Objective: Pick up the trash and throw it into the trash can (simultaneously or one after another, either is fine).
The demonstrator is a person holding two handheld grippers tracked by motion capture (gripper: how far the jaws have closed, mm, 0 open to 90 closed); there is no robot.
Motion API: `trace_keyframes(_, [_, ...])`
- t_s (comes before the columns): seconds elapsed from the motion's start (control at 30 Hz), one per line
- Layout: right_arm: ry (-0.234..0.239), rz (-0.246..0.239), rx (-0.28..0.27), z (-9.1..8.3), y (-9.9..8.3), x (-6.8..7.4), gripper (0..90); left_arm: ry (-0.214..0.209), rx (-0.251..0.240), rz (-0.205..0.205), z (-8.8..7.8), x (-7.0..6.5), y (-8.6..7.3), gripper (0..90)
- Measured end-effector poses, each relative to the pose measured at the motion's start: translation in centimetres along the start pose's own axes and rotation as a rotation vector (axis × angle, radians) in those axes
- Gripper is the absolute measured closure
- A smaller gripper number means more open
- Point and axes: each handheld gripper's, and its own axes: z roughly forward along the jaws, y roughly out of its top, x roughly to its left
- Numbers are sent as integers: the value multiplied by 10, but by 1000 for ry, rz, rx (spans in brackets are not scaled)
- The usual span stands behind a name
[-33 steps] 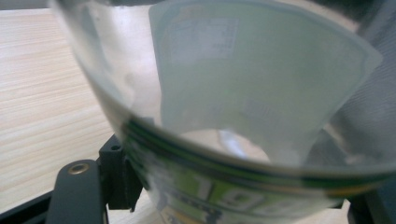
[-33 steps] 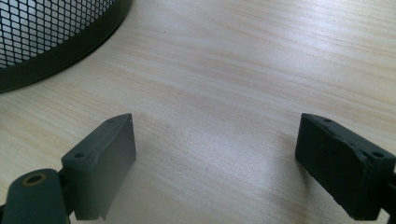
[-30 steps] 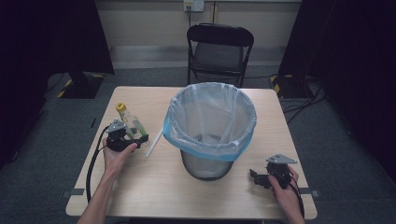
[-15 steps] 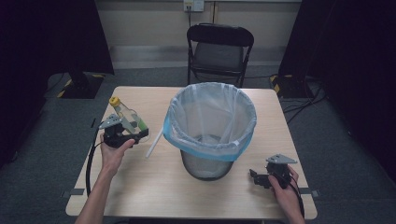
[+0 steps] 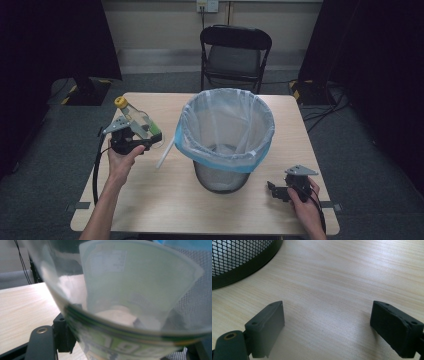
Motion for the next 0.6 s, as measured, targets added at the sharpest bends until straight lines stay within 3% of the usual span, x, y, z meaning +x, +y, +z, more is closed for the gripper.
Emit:
trace_keyframes(0.3, [1,0,1,0,0,0,112,-39,-62,-9,-14,-14,25,277])
trace_keyframes(0.43, [-1,0,0,0,0,0,112,-46,-98,9,-21,-22,39,276])
trace_keyframes(0.6, [-1,-1,0,0,0,0,112,-51,-104,23,-21,-25,47,277])
